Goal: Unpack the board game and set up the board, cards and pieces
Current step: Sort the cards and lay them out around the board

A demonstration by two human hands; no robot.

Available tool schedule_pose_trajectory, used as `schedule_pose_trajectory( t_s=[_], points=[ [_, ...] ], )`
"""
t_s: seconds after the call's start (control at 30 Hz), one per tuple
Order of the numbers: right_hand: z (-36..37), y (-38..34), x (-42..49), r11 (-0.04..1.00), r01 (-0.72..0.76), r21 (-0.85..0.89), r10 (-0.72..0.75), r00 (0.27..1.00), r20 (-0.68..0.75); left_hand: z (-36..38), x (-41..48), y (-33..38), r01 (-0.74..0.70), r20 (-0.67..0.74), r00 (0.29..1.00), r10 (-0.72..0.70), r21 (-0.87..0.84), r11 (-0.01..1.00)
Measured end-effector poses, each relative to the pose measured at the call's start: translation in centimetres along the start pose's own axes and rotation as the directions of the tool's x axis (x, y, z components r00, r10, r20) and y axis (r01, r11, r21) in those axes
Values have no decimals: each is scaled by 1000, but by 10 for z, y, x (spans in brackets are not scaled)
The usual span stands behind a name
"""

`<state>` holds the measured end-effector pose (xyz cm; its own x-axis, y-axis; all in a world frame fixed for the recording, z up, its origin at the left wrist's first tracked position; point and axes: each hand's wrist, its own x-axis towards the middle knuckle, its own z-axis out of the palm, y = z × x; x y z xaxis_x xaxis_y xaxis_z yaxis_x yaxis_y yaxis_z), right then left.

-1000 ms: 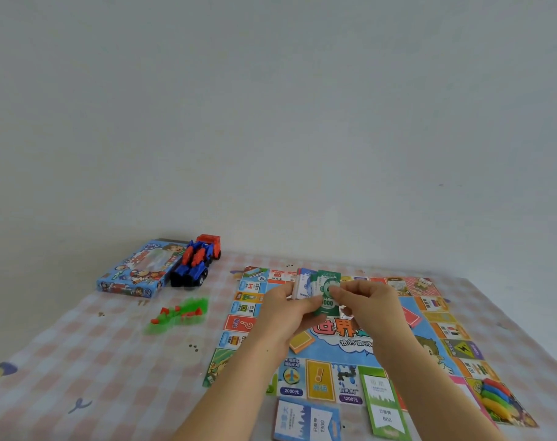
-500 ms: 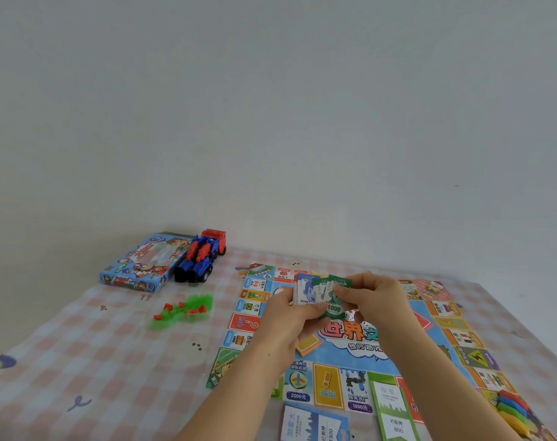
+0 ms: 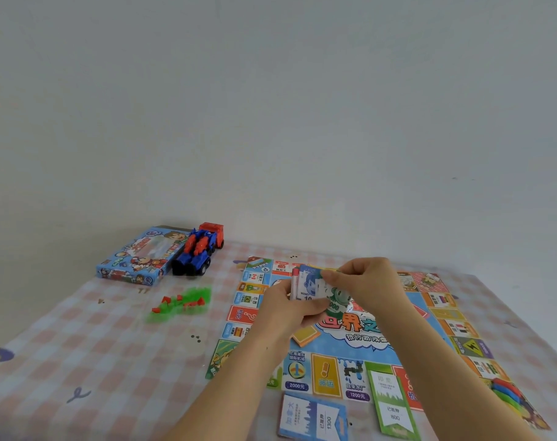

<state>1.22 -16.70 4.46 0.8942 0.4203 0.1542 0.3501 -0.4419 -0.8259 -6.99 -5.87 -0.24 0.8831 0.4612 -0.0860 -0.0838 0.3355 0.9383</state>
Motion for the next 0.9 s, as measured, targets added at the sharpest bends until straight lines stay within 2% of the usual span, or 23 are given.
schedule_pose_trajectory(
  t_s=[0.17, 0.4, 0.6, 0.9],
  points=[
    [-2, 0, -1, 997, -23, 74, 19, 998, 60, -3, 3, -2, 29, -12, 999, -30, -45, 999],
    [5, 1, -2, 1000, 20, 13, -20, 1000, 8, -4, 5, -3, -1, -31, 1000, 2, 30, 1000],
    [5, -2, -2, 998, 46, 51, -50, 996, 78, -4, 6, -5, -2, -38, 999, 3, 46, 999],
    [5, 2, 0, 1000, 10, -10, -10, 1000, 4, -5, 6, -3, -24, -75, 997, 30, 79, 997]
  ],
)
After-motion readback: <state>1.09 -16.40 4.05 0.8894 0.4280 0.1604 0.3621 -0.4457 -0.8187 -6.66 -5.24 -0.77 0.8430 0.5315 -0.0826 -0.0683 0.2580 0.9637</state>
